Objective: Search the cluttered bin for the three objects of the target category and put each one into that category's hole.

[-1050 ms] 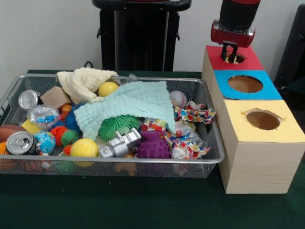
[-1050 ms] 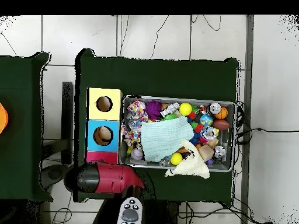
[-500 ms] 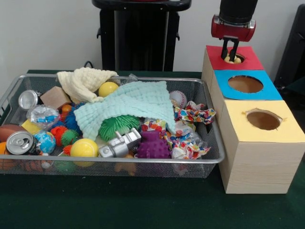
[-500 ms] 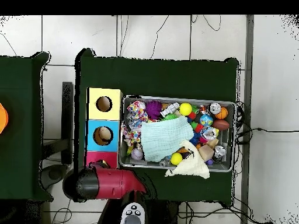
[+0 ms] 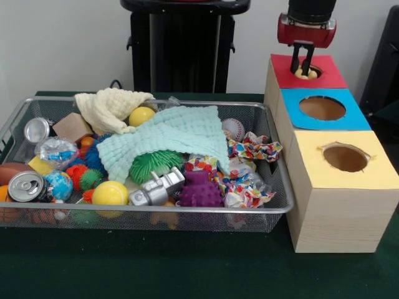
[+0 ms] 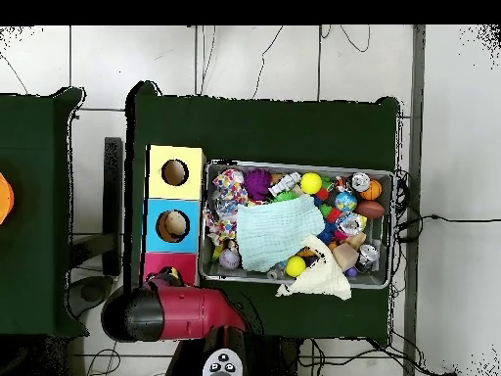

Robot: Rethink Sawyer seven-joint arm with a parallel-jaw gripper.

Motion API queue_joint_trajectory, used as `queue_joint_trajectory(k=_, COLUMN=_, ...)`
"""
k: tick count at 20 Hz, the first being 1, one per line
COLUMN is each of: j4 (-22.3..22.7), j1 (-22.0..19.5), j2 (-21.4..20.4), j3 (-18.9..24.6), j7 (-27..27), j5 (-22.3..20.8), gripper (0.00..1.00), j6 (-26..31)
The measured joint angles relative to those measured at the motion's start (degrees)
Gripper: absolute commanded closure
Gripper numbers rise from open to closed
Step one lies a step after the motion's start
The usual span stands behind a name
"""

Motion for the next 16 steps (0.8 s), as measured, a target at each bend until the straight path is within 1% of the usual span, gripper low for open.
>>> queue_joint_trajectory(k=7, j4=0.24, j1=0.00, j2=-0.78, j3=0.08, j7=0.00, j5=-0.12, gripper=1.00, j6=-0.01)
queue_joint_trajectory(k=16, j4=0.24, j1=-0.02, j2=-0.83, j3=0.14, j7=0.00, j5=-0.29, gripper=1.00, j6=-0.01)
